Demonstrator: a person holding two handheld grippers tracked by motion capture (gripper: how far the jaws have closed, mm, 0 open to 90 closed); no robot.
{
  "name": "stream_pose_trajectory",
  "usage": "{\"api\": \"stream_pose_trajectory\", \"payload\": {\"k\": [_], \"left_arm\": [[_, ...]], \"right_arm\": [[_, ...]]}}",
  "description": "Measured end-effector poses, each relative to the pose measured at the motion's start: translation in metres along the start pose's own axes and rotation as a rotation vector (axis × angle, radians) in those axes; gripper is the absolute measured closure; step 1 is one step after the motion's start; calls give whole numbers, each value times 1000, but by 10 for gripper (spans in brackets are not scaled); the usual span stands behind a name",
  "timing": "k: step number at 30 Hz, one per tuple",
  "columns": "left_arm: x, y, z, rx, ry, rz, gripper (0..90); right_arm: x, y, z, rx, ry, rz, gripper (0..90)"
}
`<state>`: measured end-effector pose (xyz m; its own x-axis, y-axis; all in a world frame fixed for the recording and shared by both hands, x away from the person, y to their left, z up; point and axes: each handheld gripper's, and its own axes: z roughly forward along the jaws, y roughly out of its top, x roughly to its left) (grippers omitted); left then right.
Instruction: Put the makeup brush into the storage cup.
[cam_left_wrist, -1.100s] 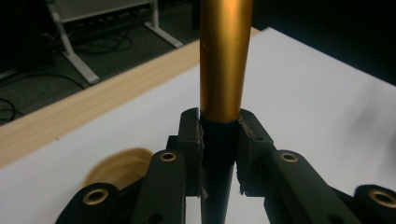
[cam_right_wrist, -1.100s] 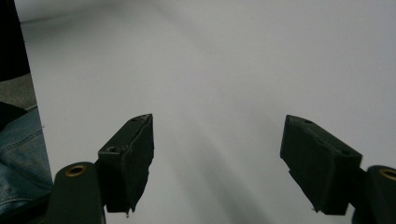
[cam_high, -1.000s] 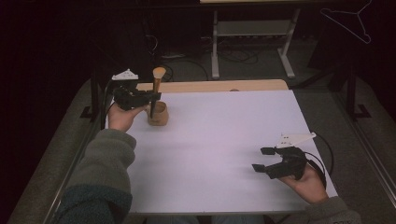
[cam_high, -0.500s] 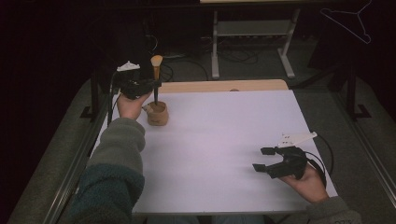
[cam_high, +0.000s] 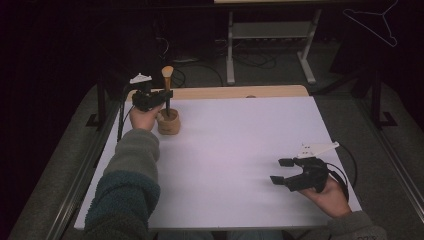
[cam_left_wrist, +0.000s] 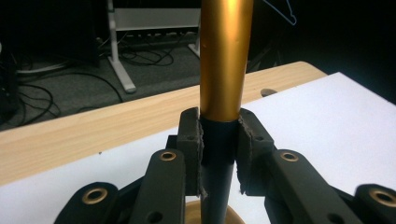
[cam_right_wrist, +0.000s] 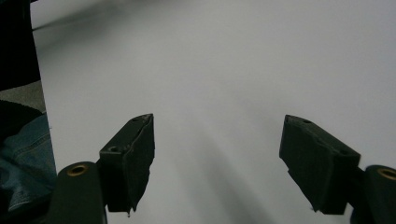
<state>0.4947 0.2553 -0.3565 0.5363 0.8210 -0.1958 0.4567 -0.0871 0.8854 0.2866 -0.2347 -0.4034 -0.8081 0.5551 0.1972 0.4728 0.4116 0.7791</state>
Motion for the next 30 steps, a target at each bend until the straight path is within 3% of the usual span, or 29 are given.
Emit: {"api": "stream_pose_trajectory", "payload": {"k": [4,20,23,30], "left_arm": [[2,-6,0,-5,-4,-20,737],[1,-15,5,-3,-14,-25,718],[2,-15,5,-3,-28,-30,785],[3,-14,1,4,-21,-30,710]], "right_arm": [[1,0,1,4,3,3,256],[1,0,1,2,7,-2,256],[1,0,1,0,8,-4,256],[1,0,1,3,11,6,255]]}}
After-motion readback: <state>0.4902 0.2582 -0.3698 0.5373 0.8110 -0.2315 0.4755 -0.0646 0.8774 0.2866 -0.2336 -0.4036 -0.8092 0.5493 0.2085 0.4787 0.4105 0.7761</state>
